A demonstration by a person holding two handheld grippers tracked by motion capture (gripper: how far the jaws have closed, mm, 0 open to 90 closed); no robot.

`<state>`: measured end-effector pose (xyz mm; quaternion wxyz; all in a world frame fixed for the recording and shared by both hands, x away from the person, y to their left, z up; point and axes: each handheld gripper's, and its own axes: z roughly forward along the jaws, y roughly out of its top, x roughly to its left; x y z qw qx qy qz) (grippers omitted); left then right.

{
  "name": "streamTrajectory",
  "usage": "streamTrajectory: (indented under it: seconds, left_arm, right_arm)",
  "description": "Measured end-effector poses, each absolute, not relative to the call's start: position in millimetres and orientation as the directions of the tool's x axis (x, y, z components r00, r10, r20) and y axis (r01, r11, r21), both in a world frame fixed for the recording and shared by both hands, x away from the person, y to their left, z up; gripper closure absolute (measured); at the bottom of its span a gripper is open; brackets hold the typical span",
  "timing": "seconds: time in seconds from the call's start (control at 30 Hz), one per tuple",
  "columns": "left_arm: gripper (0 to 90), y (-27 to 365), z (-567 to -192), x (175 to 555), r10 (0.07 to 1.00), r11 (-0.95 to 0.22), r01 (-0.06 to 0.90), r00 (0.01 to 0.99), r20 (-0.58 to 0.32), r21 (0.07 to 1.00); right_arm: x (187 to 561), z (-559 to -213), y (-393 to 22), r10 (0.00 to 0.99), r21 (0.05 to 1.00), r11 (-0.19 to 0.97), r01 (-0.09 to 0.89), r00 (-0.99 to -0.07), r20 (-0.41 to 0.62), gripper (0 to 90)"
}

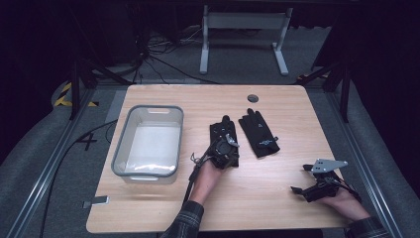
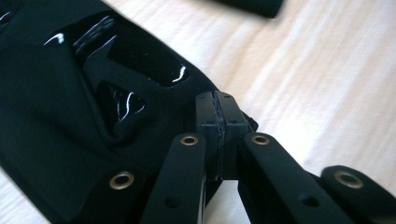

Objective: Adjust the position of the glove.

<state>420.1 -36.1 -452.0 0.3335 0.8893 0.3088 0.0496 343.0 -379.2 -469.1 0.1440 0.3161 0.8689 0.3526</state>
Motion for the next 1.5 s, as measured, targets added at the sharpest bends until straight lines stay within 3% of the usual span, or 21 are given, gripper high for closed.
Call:
streamTrajectory:
  seconds: [0.37,0.67,1.03,1.5]
  left_arm:
    - [89.6,-34,-435,425,0.595,-0.574,0.505,0.798,-0.096,0.645]
    - [89.6,-35,-429,464,0.656,-0.574,0.514,0.755,-0.018,0.638]
    - [89.6,-19,-439,489,0.715,-0.559,0.567,0.699,0.005,0.604]
    - [89.7,-30,-444,467,0.680,-0.584,0.561,0.733,-0.025,0.587]
  right_arm:
    - [343,-469,-379,0.650,0.703,0.552,0.448,-0.759,-0.027,0.3]
    - [343,-469,-379,0.650,0.704,0.552,0.447,-0.760,-0.027,0.4]
    - [343,-469,-379,0.647,0.704,0.554,0.445,-0.762,-0.028,0.4]
    - [343,-469,-379,0.647,0.704,0.554,0.445,-0.762,-0.028,0.4]
